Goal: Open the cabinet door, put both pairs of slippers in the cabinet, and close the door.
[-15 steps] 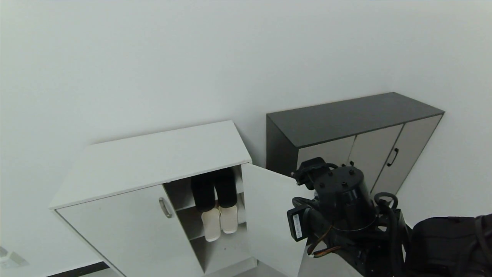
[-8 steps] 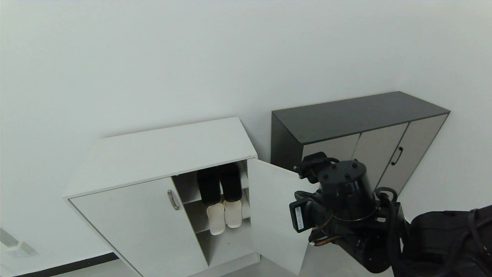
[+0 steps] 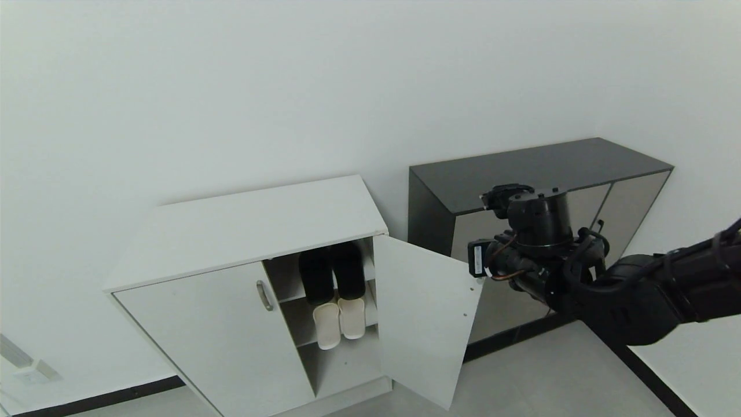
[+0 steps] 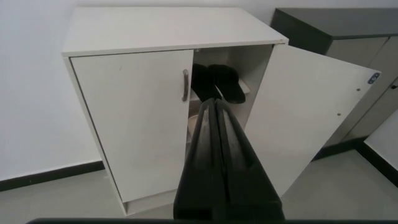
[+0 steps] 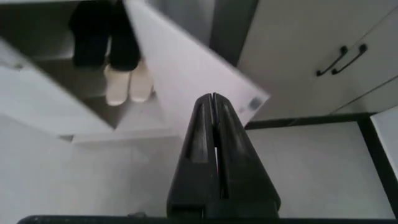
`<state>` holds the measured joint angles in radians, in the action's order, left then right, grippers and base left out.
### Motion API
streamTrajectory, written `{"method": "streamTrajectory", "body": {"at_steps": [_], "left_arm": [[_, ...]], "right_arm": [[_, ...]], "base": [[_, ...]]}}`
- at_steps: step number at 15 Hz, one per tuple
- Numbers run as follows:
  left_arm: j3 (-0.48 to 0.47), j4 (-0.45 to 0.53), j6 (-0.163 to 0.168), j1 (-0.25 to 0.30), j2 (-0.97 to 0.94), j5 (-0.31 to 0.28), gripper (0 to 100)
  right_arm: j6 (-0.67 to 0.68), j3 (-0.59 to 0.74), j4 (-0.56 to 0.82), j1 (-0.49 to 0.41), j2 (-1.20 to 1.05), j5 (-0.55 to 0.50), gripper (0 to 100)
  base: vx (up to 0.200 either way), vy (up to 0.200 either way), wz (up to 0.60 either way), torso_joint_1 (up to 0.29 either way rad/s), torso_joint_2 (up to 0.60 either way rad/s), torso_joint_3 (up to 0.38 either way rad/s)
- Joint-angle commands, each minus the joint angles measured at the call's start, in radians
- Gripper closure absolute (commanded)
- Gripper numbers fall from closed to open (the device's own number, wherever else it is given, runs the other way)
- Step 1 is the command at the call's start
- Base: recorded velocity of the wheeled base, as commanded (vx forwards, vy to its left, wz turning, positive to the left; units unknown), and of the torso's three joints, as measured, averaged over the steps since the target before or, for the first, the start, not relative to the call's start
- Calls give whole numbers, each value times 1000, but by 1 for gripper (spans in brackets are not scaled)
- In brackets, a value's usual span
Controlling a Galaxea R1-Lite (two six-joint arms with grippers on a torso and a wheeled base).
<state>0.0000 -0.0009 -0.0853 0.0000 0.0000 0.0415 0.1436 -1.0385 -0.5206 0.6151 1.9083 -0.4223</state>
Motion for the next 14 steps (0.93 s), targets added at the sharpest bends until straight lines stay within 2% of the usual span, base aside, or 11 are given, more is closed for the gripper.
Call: {"method": "streamTrajectory", "body": {"at_steps": [1, 6, 14], "left_arm": [[0, -1, -1, 2, 2, 0, 100], [0, -1, -1, 2, 2, 1, 100], [0, -1, -1, 2, 0, 0, 100]], "right_arm": [[-1, -69, -1, -87, 121, 33, 100], [1, -124, -2, -153, 236, 53, 100], [10, -178, -33, -166, 345, 57, 100]], "base": [[0, 0, 0, 0, 0, 0], [0, 0, 0, 0, 0, 0], [0, 0, 0, 0, 0, 0]]}}
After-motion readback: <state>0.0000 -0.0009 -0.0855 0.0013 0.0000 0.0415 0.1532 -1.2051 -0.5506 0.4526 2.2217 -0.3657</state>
